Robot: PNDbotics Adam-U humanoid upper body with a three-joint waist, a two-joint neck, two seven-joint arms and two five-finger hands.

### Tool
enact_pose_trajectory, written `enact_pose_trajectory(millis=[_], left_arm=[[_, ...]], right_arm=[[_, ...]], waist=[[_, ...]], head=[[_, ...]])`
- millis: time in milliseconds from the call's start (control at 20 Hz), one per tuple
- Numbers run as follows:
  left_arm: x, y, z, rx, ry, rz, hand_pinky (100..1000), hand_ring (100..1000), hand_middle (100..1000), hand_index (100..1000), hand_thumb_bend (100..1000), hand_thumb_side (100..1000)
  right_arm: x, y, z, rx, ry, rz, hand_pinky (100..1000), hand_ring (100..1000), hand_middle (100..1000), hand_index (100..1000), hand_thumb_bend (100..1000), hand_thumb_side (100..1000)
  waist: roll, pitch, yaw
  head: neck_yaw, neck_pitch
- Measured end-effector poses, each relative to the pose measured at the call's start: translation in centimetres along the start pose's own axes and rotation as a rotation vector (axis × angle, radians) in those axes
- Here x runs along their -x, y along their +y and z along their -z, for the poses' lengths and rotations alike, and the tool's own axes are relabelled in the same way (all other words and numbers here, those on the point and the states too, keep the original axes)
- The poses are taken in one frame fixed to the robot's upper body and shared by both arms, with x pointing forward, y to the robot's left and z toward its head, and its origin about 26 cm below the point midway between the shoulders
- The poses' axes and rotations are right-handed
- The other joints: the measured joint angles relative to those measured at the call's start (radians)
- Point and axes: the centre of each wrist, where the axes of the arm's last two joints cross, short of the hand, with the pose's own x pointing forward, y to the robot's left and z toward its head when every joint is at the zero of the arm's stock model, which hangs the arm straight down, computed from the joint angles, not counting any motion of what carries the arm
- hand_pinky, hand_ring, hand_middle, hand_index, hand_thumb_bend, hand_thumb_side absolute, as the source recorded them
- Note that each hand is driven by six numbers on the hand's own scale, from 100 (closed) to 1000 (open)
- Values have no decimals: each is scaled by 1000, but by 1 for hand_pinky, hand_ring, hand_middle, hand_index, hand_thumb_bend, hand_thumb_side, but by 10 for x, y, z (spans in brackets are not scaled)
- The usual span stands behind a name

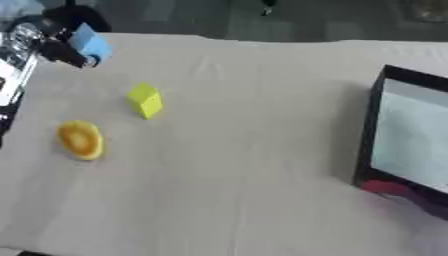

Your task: Pick up the objects with one hand, pass them to the other hand, and then place them into the box on the other side of the table.

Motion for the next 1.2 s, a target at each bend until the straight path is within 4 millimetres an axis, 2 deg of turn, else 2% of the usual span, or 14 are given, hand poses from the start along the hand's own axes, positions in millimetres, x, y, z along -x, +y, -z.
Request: enact_pose_trajectory(millis=[250,500,600,1200], left_arm=[[-10,-15,-22,-24,-115,33,762,732,671,511,100,100],[-19,-29,-40,-72,-238,78,742,715,662,511,100,100],[-22,-36,-43,-80,-287,81,704,689,655,505,100,100],[-32,-79,-50,-119,-515,59,684,656,632,491,100,100]], right_arm=[[-27,6,7,-48,-85,-6,944,1000,958,954,363,404],[-64,19,13,-158,-194,-46,944,1000,961,956,379,389],[-76,24,16,-217,-235,-82,941,1000,957,955,396,393],[-135,75,29,-585,-410,-334,934,1000,936,938,464,394]], waist=[[-3,0,-1],[-12,0,-1],[-15,0,-1],[-34,-1,-4]], head=[[-3,-6],[-4,-8],[-5,-8],[-18,-7]])
